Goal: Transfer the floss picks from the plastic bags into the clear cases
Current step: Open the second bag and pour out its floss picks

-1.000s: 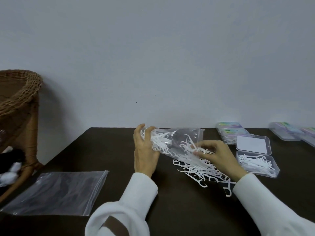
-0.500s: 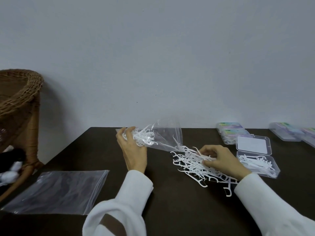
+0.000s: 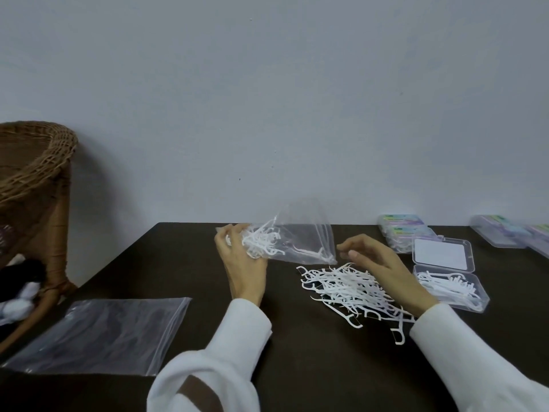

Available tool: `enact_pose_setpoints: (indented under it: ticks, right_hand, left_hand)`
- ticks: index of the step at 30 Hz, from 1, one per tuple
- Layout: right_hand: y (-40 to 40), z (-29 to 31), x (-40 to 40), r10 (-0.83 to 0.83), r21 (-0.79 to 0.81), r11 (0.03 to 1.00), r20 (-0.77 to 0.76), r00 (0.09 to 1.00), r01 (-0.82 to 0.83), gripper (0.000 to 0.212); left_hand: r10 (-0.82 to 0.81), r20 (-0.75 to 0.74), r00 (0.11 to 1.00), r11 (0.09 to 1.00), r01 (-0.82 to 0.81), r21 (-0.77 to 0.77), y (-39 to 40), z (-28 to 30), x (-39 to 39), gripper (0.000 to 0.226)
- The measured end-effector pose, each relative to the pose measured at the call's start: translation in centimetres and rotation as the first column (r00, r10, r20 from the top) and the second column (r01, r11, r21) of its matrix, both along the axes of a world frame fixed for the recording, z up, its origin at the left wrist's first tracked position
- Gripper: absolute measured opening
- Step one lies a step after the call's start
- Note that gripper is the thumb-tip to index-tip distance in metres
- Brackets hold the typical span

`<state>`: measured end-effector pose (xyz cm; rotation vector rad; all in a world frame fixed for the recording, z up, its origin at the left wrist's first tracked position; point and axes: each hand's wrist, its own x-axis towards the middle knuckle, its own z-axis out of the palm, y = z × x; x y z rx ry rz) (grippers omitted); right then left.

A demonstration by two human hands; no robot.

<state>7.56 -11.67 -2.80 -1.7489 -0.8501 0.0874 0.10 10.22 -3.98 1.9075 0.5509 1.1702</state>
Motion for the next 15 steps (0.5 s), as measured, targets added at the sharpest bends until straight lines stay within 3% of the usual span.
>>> enact_pose_setpoints:
  ticks: [5,9,15]
  right_hand:
    - [0.4,0.3,-0.8,0.098,-0.095,0.99,-0.015,0.995,-0.099,0.027]
    - [0.5,0.2,-0.8,0.039,-0.19,0.981,-0.019,0.999,-0.042,0.025]
    - [0.0,0.0,-0.1,-0.071,-0.183,0.98,0.009,0.997,0.071,0.007]
  left_hand:
    - [-0.118,-0.016,0.993,0.977,0.119,0.177,-2.1,-0.1,0.0,0.054]
    - [-0.127,-0.031,0.991,0.955,0.131,0.266,-2.3,0.0,0.1,0.06]
    - [-0.056,-0.072,0.996,0.957,0.074,0.279,-0.8,-0.1,0.0,0.06]
